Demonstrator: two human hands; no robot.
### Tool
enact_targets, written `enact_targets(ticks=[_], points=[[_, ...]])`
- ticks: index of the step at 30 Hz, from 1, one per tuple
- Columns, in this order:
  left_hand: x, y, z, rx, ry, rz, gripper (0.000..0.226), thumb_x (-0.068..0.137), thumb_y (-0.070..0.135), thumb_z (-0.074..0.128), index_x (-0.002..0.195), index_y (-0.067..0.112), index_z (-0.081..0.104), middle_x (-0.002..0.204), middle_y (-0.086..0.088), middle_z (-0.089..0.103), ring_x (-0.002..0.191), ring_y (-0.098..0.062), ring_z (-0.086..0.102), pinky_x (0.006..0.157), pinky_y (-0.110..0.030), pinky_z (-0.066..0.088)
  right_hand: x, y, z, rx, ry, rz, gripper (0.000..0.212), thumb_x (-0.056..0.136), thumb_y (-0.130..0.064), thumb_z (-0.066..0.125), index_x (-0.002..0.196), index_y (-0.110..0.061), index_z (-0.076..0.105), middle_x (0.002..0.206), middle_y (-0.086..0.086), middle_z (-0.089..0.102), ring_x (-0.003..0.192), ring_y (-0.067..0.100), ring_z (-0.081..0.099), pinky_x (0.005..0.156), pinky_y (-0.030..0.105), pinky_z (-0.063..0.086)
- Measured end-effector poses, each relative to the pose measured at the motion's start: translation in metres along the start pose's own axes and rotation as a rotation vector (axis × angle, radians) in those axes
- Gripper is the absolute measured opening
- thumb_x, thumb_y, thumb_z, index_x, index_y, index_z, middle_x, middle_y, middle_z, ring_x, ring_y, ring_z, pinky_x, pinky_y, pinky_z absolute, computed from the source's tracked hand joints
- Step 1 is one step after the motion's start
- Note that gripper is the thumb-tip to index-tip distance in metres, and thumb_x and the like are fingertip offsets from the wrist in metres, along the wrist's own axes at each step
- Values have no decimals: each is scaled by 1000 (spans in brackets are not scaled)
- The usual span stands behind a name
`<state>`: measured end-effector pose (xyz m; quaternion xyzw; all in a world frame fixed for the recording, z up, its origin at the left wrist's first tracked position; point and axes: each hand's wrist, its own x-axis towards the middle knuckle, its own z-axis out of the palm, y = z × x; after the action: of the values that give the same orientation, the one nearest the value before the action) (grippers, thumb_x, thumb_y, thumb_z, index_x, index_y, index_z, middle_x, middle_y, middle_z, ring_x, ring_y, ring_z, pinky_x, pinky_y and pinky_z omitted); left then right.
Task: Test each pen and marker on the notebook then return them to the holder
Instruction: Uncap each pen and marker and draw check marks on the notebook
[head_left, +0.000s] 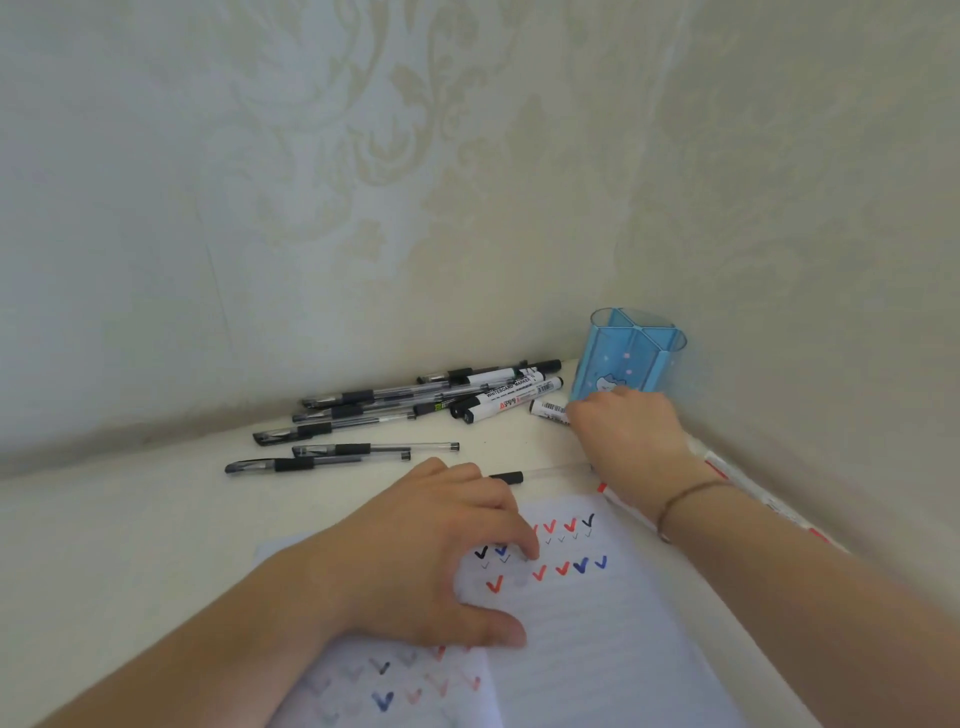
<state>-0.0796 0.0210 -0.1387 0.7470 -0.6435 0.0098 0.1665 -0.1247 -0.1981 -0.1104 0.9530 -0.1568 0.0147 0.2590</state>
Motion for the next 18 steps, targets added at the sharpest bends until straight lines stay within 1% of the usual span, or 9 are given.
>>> enact_targets(ticks=[4,6,8,10,12,14,15,16,18], points=[[0,-1,0,61,62,1,60,68,83,56,111,42,57,101,23,53,96,-4,46,87,-28,37,14,-7,-1,-9,6,2,25,91,-2,48,110,-12,61,110,4,59,100,27,61,65,33,36],[1,-1,1,74,147,-30,59,68,84,54,110,42,53,96,23,52,92,-4,46,84,-29,40,17,-10,0,-10,-2,-32,23,91,-3,48,108,-12,61,108,5,58,96,27,61,64,33,38],[3,-2,3,53,257,-88,51,75,78,52,109,40,53,92,22,51,89,-4,45,82,-29,43,16,-12,-4,4,19,-35,21,91,-7,49,107,-13,61,106,4,58,93,26,62,63,33,37],[4,-4,5,17,386,-161,46,81,71,50,111,35,53,93,20,50,89,-4,45,81,-29,45,9,-11,-20,81,115,13,17,90,-16,50,105,-15,58,105,2,60,92,26,63,62,31,35],[5,-6,5,-29,481,-236,51,84,68,46,120,32,50,100,18,51,97,-3,46,86,-25,43,-11,-7,-43,213,305,94,17,88,-30,48,100,-20,54,96,-1,64,83,27,61,60,29,34],[5,-5,2,-58,545,-241,62,85,69,44,130,27,47,113,16,52,104,-2,45,90,-15,36,-43,-5,-60,432,569,113,16,81,-38,52,90,-24,52,74,-5,65,64,25,58,54,28,38],[5,-3,0,-72,564,-220,65,86,69,44,133,24,46,117,14,52,106,-1,45,91,-11,33,-61,-8,-69,638,649,101,15,76,-36,55,84,-25,51,64,-6,62,54,22,55,50,27,40],[6,-1,-3,-84,573,-187,63,88,67,43,133,22,47,120,13,53,108,-2,47,92,-10,33,-75,-13,-71,891,693,70,13,73,-31,59,80,-24,51,58,-6,59,47,18,52,47,26,40],[6,3,-4,-83,592,-81,50,96,57,40,124,17,54,114,8,58,102,-9,54,88,-18,41,-92,-25,-65,1392,667,-14,13,70,-18,63,77,-22,53,59,0,59,43,11,47,43,25,37]])
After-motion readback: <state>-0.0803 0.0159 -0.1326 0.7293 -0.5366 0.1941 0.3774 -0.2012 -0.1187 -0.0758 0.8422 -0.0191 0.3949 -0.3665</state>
